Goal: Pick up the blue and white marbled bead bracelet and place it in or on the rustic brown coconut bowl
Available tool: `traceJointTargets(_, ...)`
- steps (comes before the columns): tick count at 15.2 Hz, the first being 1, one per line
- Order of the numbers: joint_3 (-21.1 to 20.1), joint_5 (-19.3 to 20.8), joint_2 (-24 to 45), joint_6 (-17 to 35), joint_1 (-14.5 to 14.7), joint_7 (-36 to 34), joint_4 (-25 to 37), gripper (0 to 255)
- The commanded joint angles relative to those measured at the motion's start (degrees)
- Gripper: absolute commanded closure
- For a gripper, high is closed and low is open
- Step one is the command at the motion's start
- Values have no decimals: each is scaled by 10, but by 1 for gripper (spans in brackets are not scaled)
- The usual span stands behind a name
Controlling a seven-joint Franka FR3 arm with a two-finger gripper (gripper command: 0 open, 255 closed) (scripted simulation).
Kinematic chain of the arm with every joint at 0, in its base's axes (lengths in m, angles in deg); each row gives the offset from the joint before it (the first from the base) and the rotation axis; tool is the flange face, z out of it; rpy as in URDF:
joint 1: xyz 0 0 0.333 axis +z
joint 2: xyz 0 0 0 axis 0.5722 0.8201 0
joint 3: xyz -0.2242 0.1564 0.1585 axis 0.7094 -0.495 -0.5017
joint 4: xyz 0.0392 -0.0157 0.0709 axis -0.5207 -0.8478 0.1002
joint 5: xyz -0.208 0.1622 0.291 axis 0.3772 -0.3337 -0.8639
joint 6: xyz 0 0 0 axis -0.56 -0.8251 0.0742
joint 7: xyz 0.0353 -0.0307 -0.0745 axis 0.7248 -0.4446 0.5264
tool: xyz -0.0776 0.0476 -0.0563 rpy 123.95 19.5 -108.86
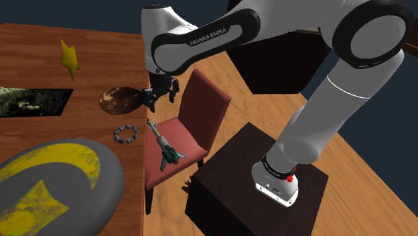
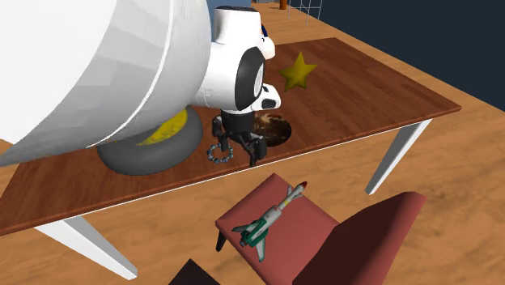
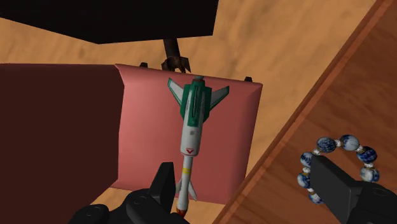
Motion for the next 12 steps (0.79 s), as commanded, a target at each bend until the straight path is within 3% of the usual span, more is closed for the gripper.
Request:
traceJointTargets(1,-7,17,47,14,6,-22,32,0)
traceJointTargets(10,-9,92,248,31,64,-108,201,0)
traceJointTargets(12,-8,94,254,37,66,-109,200,0)
